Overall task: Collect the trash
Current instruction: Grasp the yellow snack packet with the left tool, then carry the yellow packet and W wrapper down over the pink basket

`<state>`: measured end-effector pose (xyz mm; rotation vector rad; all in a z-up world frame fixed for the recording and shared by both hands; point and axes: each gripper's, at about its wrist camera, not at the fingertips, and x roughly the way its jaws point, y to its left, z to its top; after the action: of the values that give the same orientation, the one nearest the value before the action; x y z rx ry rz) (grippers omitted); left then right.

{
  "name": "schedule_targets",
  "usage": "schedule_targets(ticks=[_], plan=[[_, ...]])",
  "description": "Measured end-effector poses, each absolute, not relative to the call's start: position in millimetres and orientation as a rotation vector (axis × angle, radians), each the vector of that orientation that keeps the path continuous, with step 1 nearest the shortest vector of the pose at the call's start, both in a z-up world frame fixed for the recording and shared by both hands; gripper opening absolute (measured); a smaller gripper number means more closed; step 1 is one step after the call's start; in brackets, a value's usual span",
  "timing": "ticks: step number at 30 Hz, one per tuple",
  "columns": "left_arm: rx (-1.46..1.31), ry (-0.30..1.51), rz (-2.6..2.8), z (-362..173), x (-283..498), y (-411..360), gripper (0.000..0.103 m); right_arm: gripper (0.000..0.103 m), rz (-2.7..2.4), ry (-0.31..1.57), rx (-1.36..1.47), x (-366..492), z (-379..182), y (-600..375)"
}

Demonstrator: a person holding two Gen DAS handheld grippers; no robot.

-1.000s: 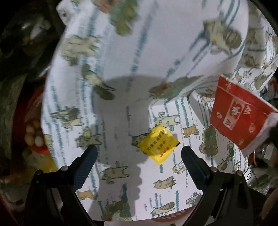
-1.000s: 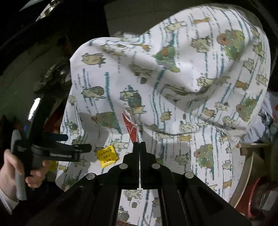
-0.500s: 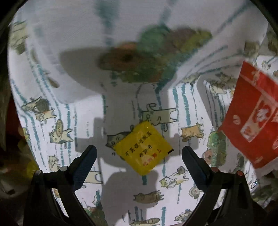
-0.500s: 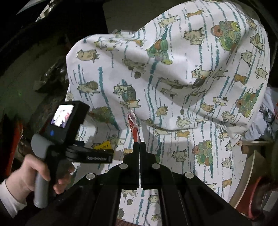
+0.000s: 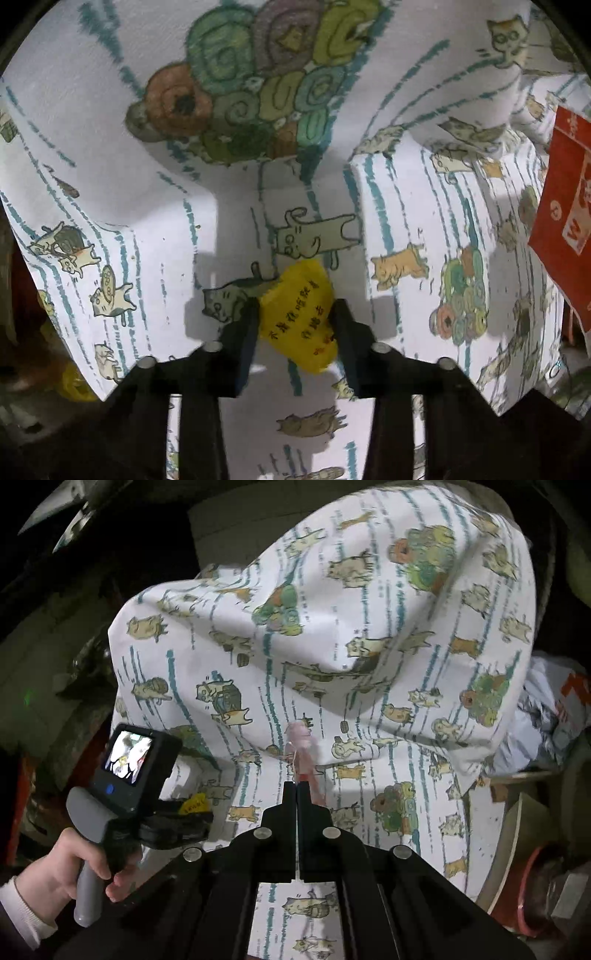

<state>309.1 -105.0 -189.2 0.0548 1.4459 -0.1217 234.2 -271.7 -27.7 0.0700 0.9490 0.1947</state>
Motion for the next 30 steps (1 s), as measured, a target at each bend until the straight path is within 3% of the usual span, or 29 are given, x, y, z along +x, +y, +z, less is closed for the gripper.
schedule_targets(ticks=[1, 9, 20, 30], plan=[[0.046, 1.453, -0.137, -186.4, 307.0, -102.8, 0.022, 0.001, 0.198, 0.945, 0.071, 233.3, -25.9, -271.1], [-0.088, 1.358, -0.161, -133.7, 280.9, -72.3, 0.021, 0.001, 0.195, 0.897, 0.059, 215.9, -6.1, -256.7], [-0.047, 1.068, -0.086, -42.3, 191.5, -42.8, 0.021, 0.001, 0.237, 0.848, 0.146, 161.4, 15.4, -234.0], [-0.028, 0.941, -0.090, -15.1, 102.2, -27.9, 0.021, 0.001, 0.203, 0.862, 0.093, 107.5, 9.9, -216.7]])
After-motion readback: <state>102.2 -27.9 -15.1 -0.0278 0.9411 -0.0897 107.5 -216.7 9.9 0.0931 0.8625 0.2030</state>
